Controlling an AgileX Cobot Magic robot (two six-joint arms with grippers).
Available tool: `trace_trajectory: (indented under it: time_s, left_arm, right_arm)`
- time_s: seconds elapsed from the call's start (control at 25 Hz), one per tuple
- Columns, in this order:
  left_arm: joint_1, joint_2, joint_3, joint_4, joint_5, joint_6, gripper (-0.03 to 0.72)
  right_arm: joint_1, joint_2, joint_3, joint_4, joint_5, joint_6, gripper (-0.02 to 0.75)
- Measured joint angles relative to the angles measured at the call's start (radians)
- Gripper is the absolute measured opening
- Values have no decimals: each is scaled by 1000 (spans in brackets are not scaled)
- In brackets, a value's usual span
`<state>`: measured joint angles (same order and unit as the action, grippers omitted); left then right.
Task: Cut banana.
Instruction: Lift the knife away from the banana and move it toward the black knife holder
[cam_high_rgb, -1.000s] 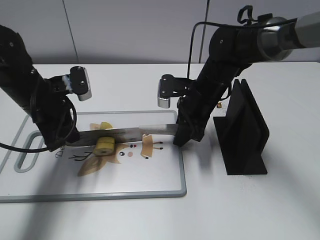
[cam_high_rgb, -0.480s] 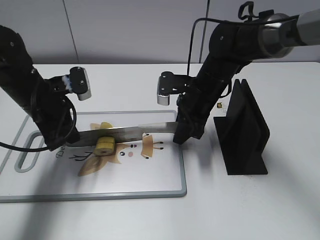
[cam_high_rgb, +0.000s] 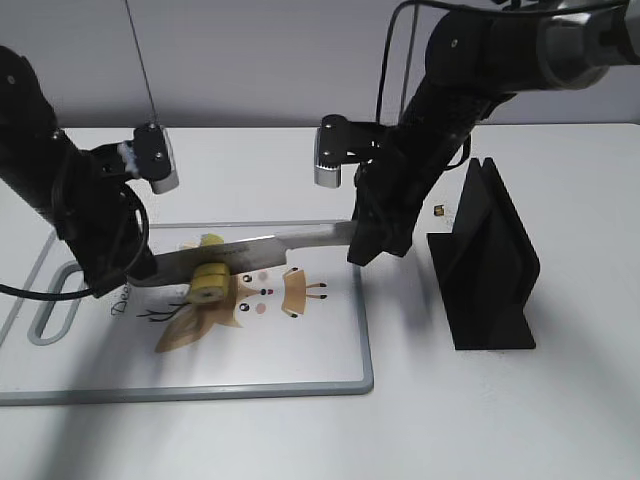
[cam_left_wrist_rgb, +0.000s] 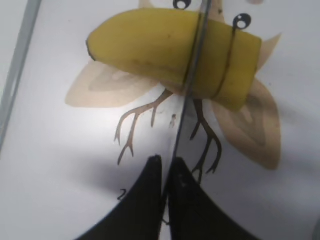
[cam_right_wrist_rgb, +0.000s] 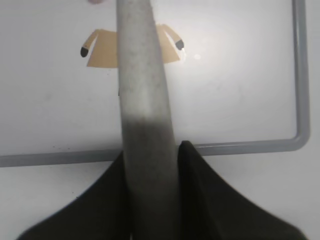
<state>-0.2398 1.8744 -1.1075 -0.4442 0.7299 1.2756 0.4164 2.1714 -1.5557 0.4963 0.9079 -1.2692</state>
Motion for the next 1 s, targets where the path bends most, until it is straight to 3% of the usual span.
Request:
trace_trajectory:
  time_s: [0.76, 0.88, 1.0]
  left_arm:
    - [0, -112, 0, 31, 83, -13, 13]
    - [2, -146, 1, 24, 81, -27, 117]
    - [3, -195, 1, 19, 79, -35, 332]
  right_arm:
    - [0, -48, -15, 22, 61, -1, 193]
    - [0, -52, -15, 31, 72, 5, 188]
    - [0, -53, -15, 31, 75, 16, 169]
